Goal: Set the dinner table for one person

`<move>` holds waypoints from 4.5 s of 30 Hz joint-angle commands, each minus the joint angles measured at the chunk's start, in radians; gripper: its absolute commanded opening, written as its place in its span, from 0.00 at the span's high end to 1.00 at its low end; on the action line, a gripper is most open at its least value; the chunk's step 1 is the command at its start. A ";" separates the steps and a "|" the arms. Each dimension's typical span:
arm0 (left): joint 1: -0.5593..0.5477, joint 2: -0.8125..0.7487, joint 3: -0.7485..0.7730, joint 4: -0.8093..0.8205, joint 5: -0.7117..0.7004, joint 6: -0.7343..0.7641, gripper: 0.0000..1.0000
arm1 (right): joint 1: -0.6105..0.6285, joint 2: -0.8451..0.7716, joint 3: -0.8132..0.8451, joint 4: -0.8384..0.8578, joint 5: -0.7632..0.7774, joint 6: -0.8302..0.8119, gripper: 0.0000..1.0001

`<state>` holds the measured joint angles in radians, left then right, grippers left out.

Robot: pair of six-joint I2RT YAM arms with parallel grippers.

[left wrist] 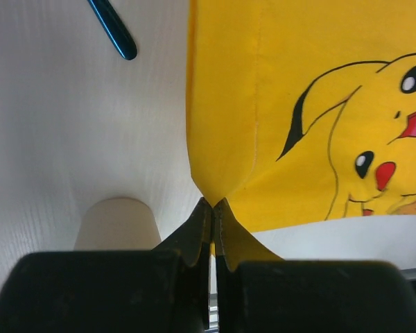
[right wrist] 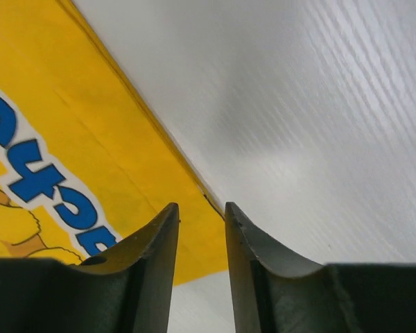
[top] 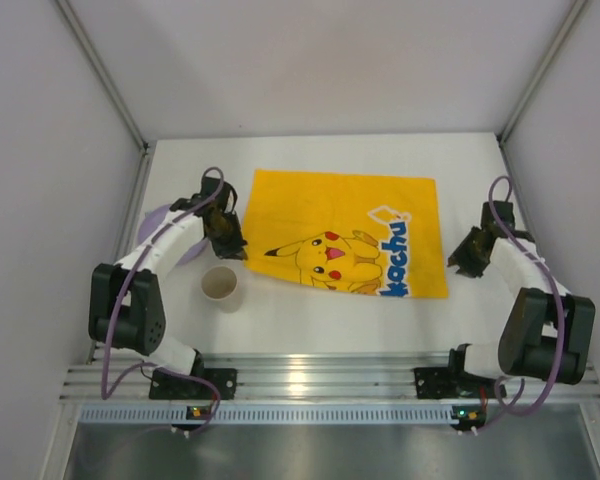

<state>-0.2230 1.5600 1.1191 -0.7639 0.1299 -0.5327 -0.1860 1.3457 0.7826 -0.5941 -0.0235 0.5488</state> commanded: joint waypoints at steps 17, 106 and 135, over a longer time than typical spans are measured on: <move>-0.012 -0.367 -0.110 -0.100 -0.059 -0.164 0.01 | 0.334 -0.075 0.354 0.017 -0.219 -0.032 0.15; 0.326 -0.502 -0.344 0.184 -0.334 -0.188 0.01 | 0.327 0.791 1.317 -0.360 0.256 -0.165 1.00; 0.441 -0.210 -0.268 0.302 -0.441 -0.320 0.06 | 0.421 0.322 0.937 -0.385 0.257 -0.122 0.00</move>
<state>0.1825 1.3132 0.8532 -0.5591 -0.3439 -0.8230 0.2207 1.8095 1.7653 -0.9825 0.2348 0.4202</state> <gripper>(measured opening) 0.949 0.995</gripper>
